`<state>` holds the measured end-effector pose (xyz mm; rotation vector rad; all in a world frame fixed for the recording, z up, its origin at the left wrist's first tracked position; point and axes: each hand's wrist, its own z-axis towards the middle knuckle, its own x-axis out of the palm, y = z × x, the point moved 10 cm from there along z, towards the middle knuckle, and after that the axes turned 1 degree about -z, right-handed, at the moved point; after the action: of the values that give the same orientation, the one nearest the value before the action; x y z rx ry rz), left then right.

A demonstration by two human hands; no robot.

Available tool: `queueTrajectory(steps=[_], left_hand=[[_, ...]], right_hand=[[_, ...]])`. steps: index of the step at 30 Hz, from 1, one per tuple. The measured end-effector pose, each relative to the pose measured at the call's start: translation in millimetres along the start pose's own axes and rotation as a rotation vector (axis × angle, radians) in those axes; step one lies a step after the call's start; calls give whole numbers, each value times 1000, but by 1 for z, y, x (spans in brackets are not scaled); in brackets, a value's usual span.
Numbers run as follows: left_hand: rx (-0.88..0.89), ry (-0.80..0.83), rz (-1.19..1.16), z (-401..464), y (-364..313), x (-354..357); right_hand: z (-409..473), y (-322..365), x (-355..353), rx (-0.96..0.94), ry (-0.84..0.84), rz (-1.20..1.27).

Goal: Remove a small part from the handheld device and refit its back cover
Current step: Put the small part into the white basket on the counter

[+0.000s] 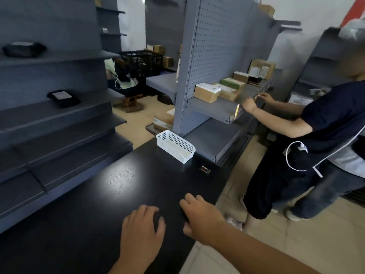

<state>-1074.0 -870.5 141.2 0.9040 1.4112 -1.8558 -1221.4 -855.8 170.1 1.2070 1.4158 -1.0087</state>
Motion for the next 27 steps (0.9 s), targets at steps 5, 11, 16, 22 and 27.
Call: queueTrajectory(steps=[5, 11, 16, 22, 27], left_hand=[[-23, -38, 71, 62, -19, 32], [-121, -71, 164, 130, -51, 79], [-243, -75, 202, 169, -74, 105], [-335, -99, 233, 220, -68, 124], [-352, -106, 238, 268, -49, 131]], right_hand=[[63, -66, 6, -66, 23, -10], [137, -148, 7, -172, 12, -11], [195, -203, 4, -254, 43, -15], [265, -231, 21, -327, 75, -29], [319, -241, 39, -325, 129, -45]])
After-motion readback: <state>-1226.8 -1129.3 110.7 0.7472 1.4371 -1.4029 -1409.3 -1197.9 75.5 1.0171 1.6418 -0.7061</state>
